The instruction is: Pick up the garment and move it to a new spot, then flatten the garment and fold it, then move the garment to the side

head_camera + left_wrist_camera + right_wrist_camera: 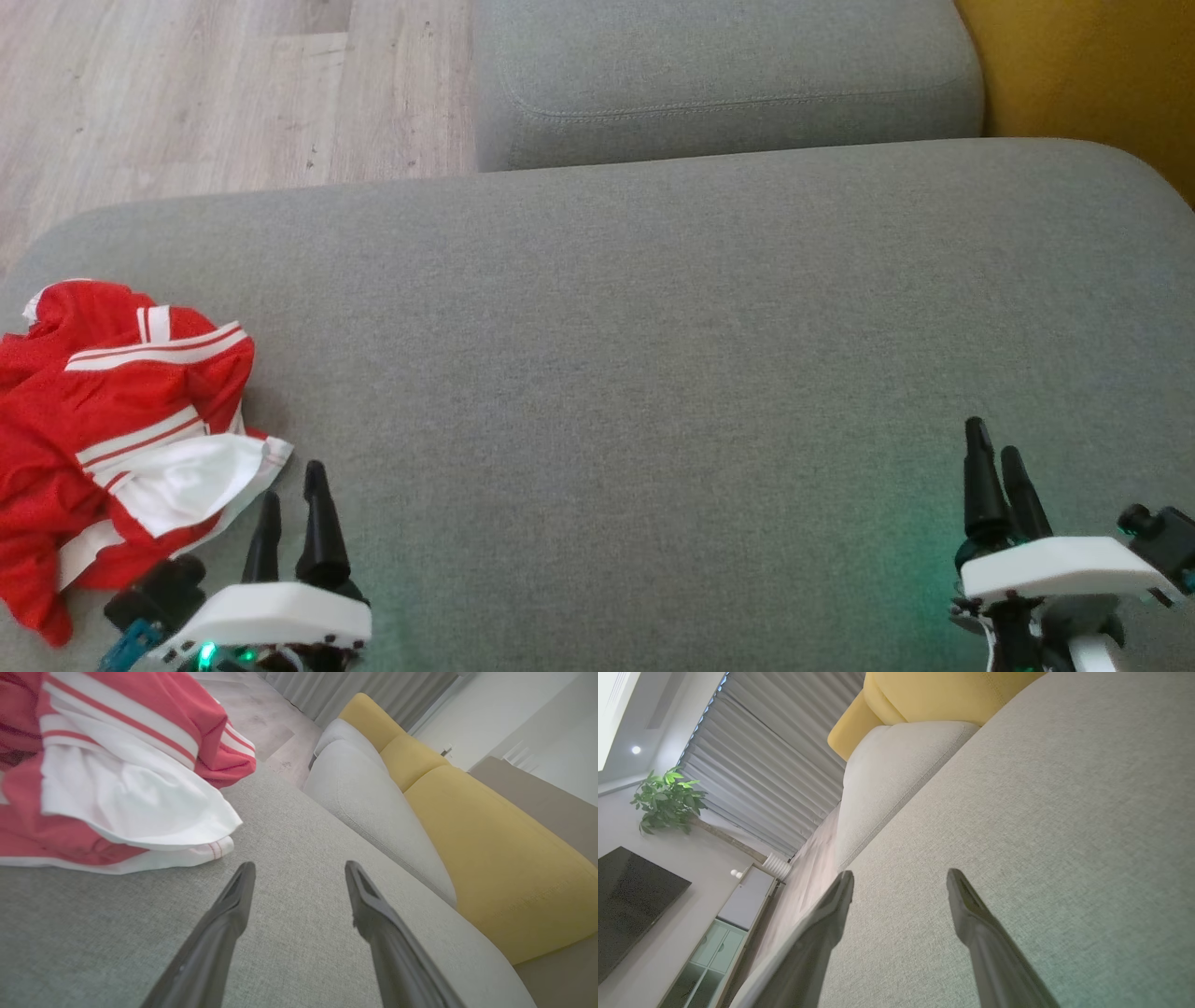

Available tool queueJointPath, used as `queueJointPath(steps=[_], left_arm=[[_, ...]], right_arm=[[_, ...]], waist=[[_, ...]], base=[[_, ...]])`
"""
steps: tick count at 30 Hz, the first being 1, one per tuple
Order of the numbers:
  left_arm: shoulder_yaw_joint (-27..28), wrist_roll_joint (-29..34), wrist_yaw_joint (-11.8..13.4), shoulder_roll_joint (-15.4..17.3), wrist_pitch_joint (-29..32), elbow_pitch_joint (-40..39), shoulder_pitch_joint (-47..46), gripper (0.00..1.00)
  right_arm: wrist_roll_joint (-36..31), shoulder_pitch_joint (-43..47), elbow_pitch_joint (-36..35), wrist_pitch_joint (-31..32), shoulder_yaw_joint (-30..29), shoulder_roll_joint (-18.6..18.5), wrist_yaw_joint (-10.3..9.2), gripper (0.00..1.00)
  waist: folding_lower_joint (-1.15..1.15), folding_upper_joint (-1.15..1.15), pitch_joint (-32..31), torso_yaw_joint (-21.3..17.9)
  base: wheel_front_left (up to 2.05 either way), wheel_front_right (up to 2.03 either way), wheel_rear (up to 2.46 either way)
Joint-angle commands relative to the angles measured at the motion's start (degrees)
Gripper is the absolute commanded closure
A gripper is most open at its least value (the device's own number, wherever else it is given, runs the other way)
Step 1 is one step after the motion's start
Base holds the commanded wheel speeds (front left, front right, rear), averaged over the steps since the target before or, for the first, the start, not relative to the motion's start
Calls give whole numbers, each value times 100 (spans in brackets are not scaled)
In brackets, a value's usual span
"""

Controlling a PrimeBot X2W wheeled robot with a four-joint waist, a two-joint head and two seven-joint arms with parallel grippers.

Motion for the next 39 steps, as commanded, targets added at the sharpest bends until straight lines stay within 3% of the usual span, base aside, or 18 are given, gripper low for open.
queueJointPath(steps=[1,39], left_arm=[[68,215,51,124,-80,-227,-224,0],[-245,2539,486,309,-645,-49,-209,0]], right_arm=[[-212,-342,-235,-75,122,-34,25,0],[-3024,-351,-400,-366,477,-46,39,0]], waist=[[0,0,-1,-4],[0,0,-83,-43]], base=[[0,0,0],[0,0,0]])
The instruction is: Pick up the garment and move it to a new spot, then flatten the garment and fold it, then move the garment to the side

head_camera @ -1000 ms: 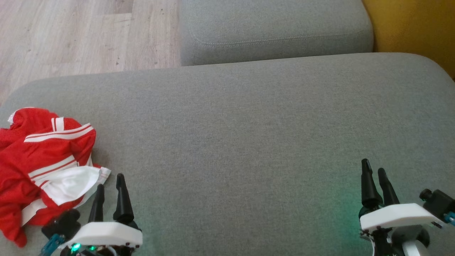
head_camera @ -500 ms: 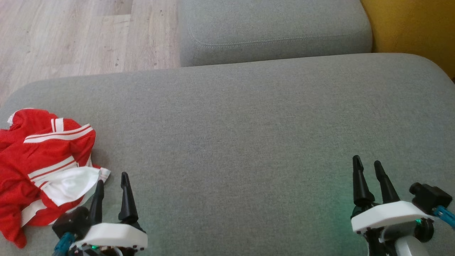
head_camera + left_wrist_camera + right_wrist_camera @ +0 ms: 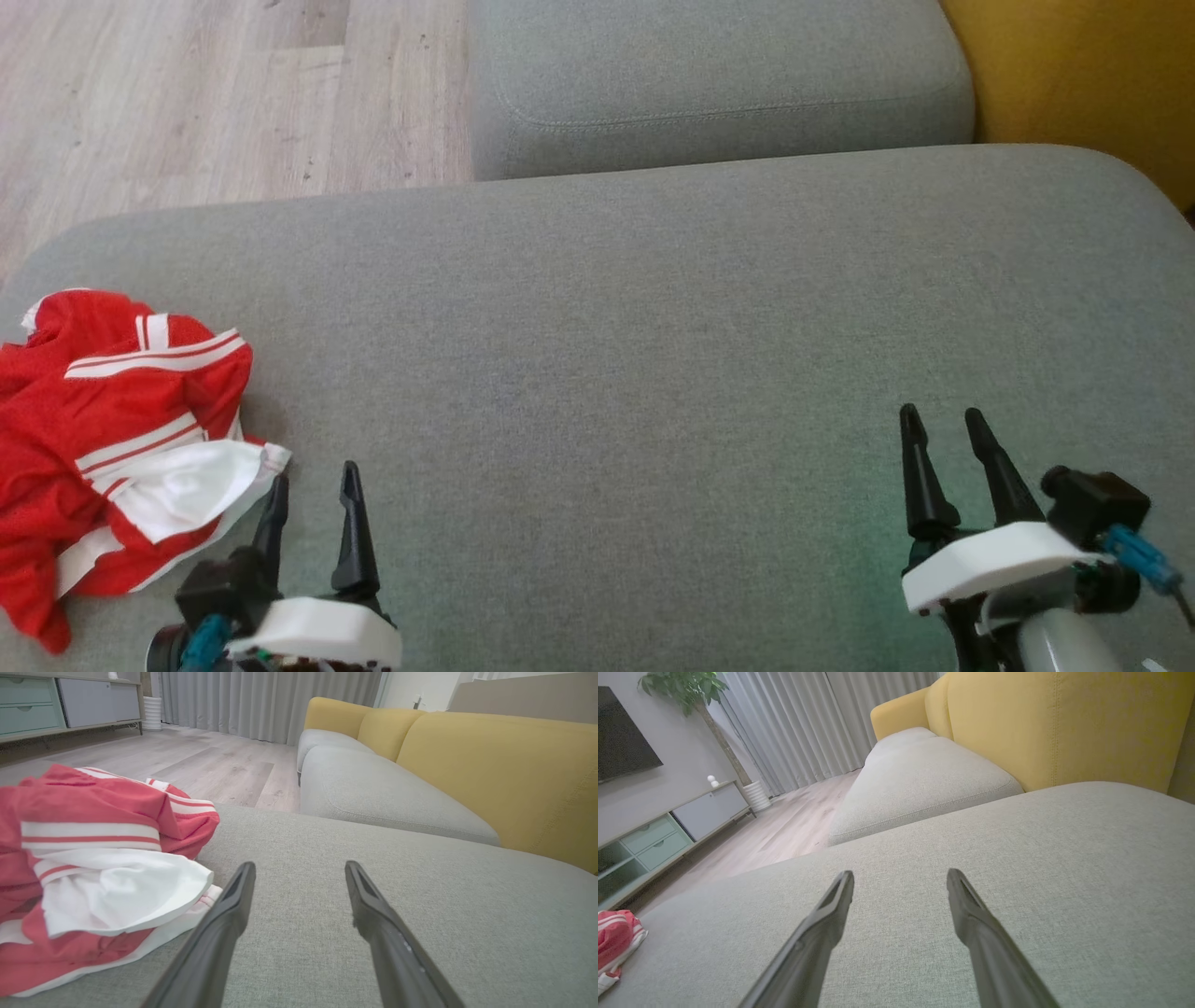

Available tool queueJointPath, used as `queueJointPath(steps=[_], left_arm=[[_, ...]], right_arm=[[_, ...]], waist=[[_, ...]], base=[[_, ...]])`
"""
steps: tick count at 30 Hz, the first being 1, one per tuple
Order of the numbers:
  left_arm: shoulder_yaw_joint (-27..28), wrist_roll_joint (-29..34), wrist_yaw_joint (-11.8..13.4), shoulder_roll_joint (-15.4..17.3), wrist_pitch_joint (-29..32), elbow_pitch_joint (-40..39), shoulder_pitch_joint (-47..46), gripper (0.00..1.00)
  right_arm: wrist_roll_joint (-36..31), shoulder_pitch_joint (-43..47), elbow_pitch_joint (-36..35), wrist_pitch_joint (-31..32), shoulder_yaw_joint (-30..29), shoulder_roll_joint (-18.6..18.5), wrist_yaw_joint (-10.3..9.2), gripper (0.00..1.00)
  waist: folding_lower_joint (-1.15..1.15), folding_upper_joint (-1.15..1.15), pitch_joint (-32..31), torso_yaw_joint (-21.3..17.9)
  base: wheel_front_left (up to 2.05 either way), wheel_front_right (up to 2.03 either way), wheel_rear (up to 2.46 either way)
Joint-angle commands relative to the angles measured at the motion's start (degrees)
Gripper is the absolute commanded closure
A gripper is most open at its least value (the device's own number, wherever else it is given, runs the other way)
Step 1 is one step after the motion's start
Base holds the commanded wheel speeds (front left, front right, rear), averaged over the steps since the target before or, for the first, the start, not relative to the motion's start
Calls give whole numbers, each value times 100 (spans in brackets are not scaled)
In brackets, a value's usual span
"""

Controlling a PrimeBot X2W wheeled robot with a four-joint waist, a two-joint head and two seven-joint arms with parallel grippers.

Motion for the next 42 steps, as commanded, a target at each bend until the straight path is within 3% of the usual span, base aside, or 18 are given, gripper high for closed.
queueJointPath(steps=[1,20,35,42], left_arm=[[130,177,46,118,-80,-160,-214,0],[72,893,211,179,-157,-198,-217,0],[110,633,210,140,-101,-242,-204,0],[36,660,227,155,-98,-219,-253,0]], right_arm=[[-221,-254,-226,-59,168,-44,39,0],[-1329,-204,-309,-161,289,-50,45,0],[-1210,-213,-269,-286,220,-50,45,0],[-1195,-150,-291,-329,182,-50,45,0]], waist=[[0,0,-3,-1],[0,0,-45,-32],[0,0,1,-27],[0,0,25,407]], base=[[0,0,0],[0,0,0],[0,0,0],[0,0,0]])
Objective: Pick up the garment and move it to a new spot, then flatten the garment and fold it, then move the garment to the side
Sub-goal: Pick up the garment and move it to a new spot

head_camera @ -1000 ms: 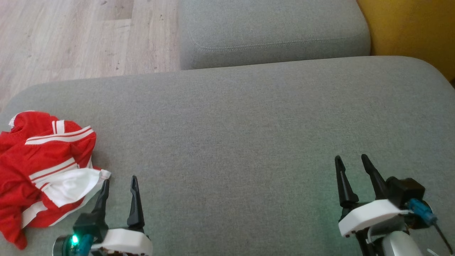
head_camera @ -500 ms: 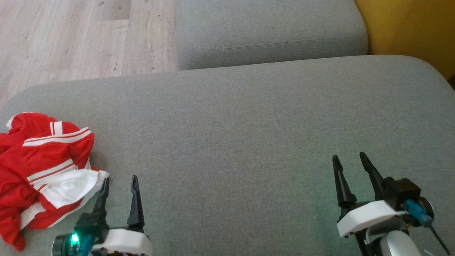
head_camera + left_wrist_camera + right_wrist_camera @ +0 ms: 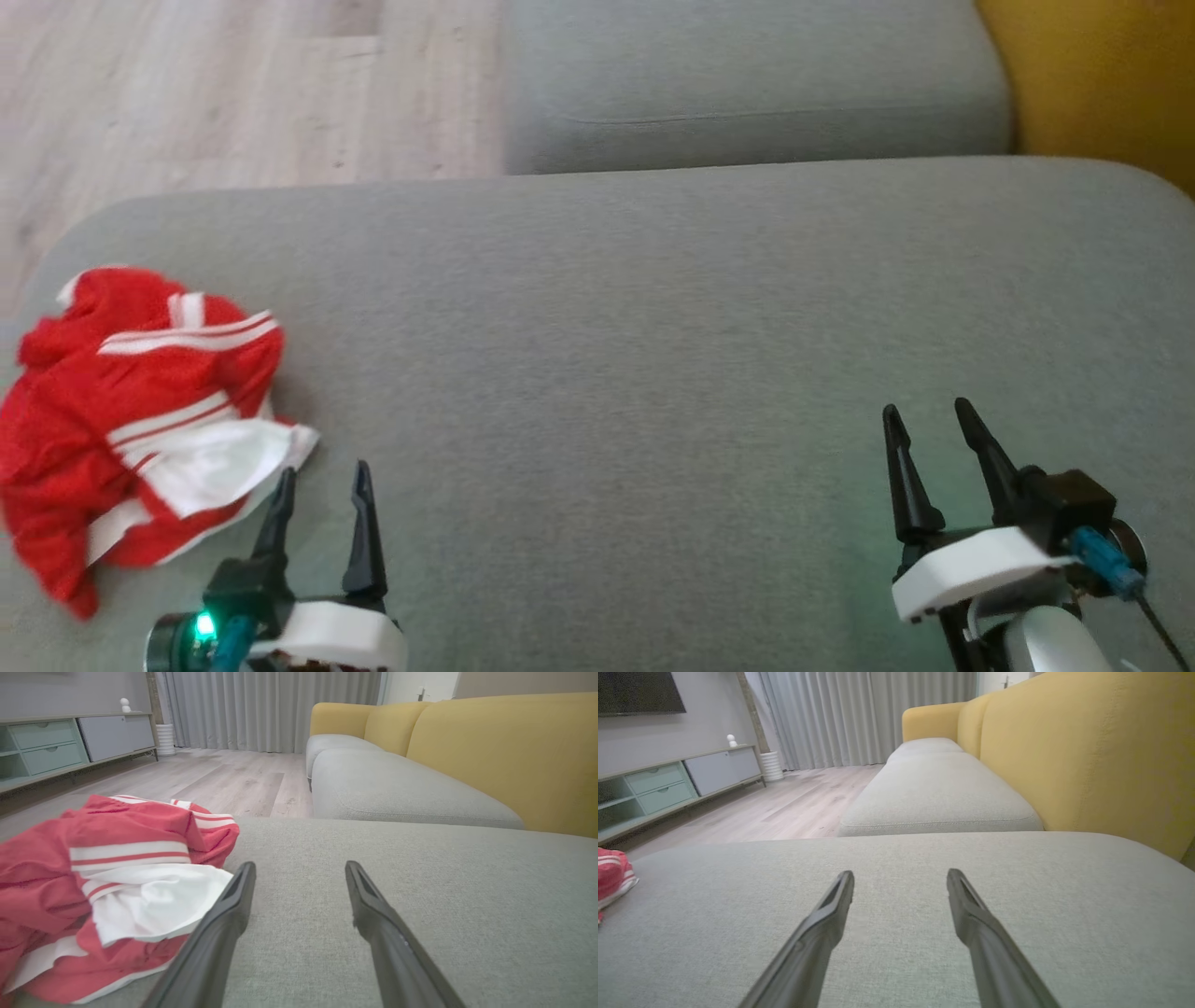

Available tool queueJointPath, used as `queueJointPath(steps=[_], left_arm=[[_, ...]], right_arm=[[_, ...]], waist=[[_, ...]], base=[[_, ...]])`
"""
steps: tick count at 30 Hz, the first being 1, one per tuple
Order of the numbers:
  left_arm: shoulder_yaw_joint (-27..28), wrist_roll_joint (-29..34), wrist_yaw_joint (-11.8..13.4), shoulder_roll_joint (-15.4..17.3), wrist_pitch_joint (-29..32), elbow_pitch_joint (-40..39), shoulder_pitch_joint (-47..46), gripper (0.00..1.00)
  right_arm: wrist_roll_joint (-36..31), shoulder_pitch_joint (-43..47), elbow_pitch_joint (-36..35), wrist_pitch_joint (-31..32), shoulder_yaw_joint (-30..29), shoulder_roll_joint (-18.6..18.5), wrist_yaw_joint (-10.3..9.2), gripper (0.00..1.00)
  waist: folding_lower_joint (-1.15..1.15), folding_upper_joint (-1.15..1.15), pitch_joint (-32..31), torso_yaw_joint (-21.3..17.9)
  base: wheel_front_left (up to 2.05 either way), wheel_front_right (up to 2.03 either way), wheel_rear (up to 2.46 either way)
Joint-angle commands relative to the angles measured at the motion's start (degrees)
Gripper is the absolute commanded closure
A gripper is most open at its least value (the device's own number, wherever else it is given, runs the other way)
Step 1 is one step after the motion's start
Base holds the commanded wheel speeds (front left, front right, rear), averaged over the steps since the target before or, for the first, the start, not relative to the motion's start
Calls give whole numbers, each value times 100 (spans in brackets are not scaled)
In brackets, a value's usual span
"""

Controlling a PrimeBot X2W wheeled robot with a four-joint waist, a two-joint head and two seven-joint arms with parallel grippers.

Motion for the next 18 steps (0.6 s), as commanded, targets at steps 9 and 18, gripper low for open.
queueJointPath(steps=[9,18], left_arm=[[125,65,112,207,98,-337,-150,0],[175,40,202,310,134,-490,-50,0]], right_arm=[[174,-90,-183,-156,166,-45,44,0],[220,-122,-141,-195,207,-45,44,0]], waist=[[0,0,-12,1362],[0,0,19,2348]], base=[[0,0,0],[0,0,0]])
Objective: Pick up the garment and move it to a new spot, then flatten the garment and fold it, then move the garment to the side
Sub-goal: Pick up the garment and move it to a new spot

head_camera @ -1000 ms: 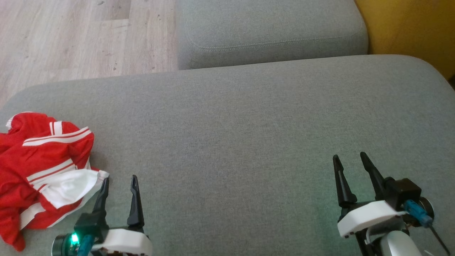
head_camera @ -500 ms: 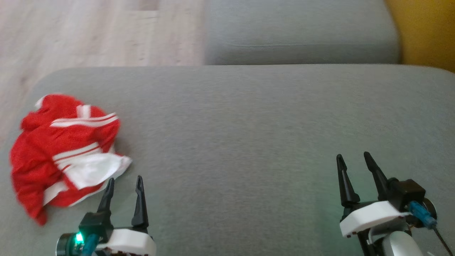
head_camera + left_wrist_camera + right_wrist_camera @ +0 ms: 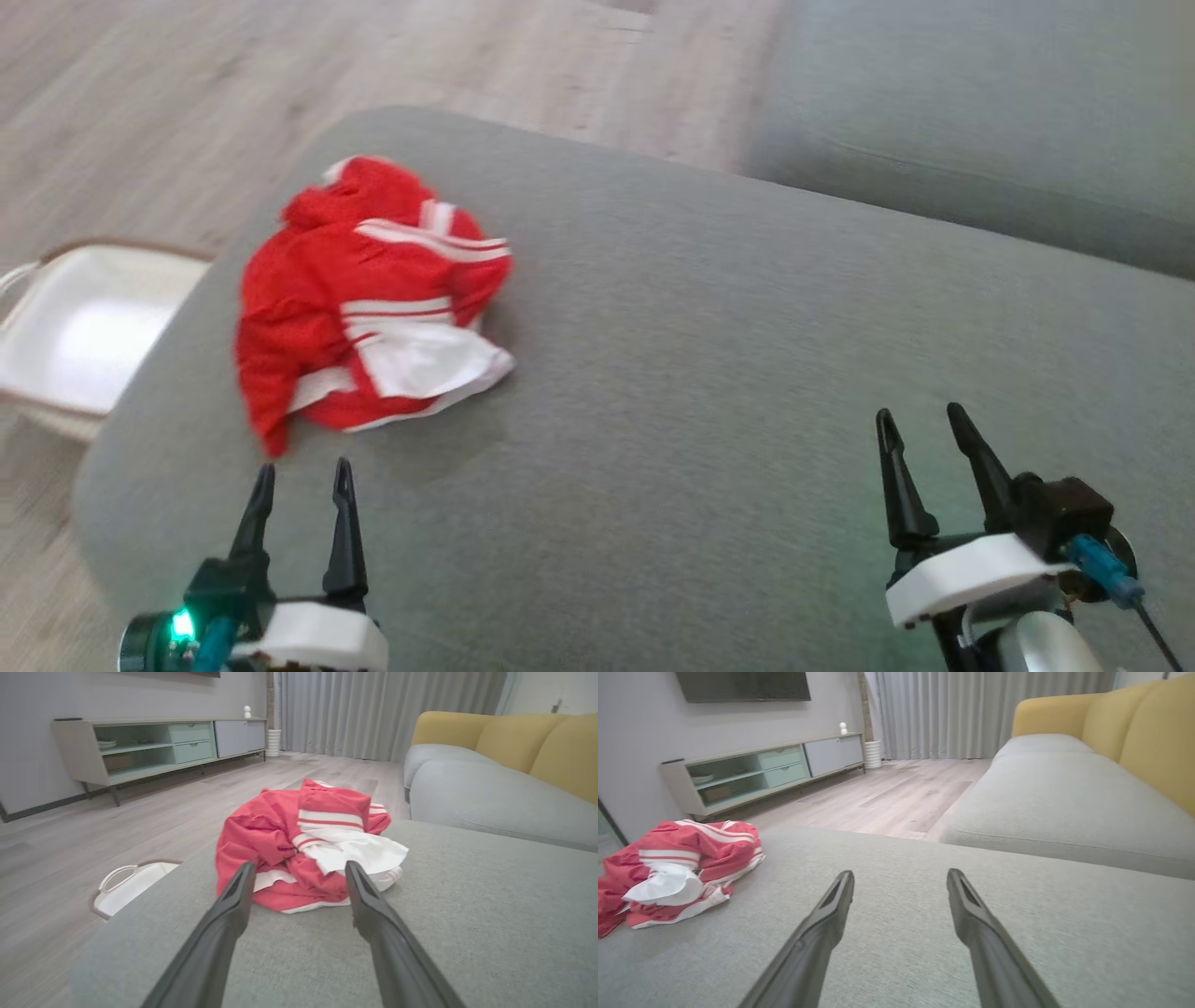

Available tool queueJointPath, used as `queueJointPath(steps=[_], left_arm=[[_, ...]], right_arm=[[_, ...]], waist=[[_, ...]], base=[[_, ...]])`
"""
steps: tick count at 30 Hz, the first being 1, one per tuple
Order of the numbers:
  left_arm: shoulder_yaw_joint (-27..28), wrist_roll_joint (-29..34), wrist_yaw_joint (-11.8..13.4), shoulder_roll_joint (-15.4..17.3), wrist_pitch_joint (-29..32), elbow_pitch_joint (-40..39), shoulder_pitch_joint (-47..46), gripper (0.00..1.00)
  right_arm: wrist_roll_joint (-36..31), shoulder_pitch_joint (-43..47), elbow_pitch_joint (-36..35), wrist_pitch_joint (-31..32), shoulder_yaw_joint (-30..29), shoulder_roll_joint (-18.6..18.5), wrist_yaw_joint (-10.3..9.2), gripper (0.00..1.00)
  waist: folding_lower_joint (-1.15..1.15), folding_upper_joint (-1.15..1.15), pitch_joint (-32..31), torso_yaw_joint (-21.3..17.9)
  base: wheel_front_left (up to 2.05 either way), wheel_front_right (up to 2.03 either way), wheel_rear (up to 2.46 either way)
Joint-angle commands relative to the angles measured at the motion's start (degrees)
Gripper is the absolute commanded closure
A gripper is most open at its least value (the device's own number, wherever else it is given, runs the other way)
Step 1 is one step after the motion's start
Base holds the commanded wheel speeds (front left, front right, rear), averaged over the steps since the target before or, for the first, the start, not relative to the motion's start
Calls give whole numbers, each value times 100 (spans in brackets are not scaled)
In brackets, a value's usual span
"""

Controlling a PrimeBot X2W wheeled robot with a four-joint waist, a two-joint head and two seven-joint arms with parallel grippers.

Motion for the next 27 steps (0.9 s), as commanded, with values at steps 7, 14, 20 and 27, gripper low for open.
queueJointPath(steps=[7,14,20,27], left_arm=[[239,20,143,109,-26,-276,-110,0],[284,-154,91,96,-47,-380,-83,0],[590,-631,40,154,402,-820,-359,0],[1103,-1310,-169,695,1501,-1316,-1504,0]], right_arm=[[36,-218,-119,-101,203,-44,44,0],[44,-259,-60,-125,251,-44,44,0],[23,-280,-122,-123,199,-44,44,0],[-188,-402,-473,-31,-27,-44,44,0]], waist=[[0,0,79,555],[0,0,109,541],[0,0,265,395],[0,0,805,48]], base=[[0,0,0],[0,0,0],[0,0,0],[0,0,0]])
